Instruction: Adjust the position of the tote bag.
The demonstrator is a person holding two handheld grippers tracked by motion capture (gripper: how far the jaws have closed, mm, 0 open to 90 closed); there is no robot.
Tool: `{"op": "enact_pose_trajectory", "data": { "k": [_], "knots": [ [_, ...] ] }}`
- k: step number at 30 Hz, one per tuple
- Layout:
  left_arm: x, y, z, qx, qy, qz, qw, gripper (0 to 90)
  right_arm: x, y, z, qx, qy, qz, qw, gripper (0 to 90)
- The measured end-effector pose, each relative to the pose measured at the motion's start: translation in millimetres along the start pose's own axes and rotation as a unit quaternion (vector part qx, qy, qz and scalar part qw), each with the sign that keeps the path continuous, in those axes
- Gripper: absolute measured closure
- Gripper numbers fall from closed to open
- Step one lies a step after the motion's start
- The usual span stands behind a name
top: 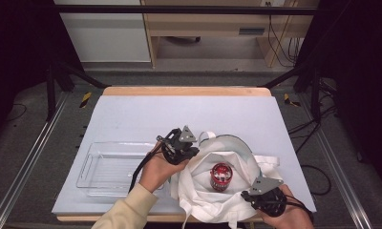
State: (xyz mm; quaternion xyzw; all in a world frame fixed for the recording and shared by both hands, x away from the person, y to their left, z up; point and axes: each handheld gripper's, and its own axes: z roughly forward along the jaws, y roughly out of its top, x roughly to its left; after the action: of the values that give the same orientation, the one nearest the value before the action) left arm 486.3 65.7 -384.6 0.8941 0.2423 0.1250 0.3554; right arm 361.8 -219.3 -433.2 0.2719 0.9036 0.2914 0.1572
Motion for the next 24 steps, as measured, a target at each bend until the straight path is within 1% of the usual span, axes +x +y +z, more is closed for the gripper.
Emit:
{"op": "enact_pose_trajectory", "data": {
  "k": [3,6,13,14,18,20,22,24],
  "knots": [
    [6.0,-0.1,2.6,0.009,0.005,-0.006,0.9999,88.8,-0.1,0.8,-7.4,-0.008,-0.001,-0.001,1.0,87.5],
    [10.7,0.0,6.8,0.014,0.007,-0.013,0.9998,88.8,1.1,0.1,-10.6,-0.01,-0.001,-0.003,1.0,87.7],
    [17.9,-3.0,17.7,0.035,0.014,-0.018,0.9991,88.8,6.0,-7.4,-3.3,-0.008,0.009,-0.006,0.9999,87.8],
    [18.5,-3.3,19.3,0.035,0.014,-0.021,0.9991,88.9,6.3,-7.5,-2.9,-0.004,0.008,-0.006,0.9999,87.8],
    [19.7,-2.8,21.2,0.042,0.02,-0.019,0.9987,88.9,8.4,-8.0,0.1,0.002,0.011,-0.014,0.9998,87.9],
    [20.6,-3.2,22.4,0.041,0.025,-0.023,0.9986,88.9,8.6,-8.6,0.9,0.001,0.013,-0.015,0.9998,87.9],
    [22.3,-3.7,23.2,0.045,0.025,-0.023,0.9984,88.9,8.9,-9.0,1.2,0.003,0.013,-0.015,0.9998,87.9],
    [23.0,-4.2,24.5,0.044,0.025,-0.029,0.9983,88.9,9.1,-9.5,1.8,0.003,0.015,-0.018,0.9997,87.9]
  ]
}}
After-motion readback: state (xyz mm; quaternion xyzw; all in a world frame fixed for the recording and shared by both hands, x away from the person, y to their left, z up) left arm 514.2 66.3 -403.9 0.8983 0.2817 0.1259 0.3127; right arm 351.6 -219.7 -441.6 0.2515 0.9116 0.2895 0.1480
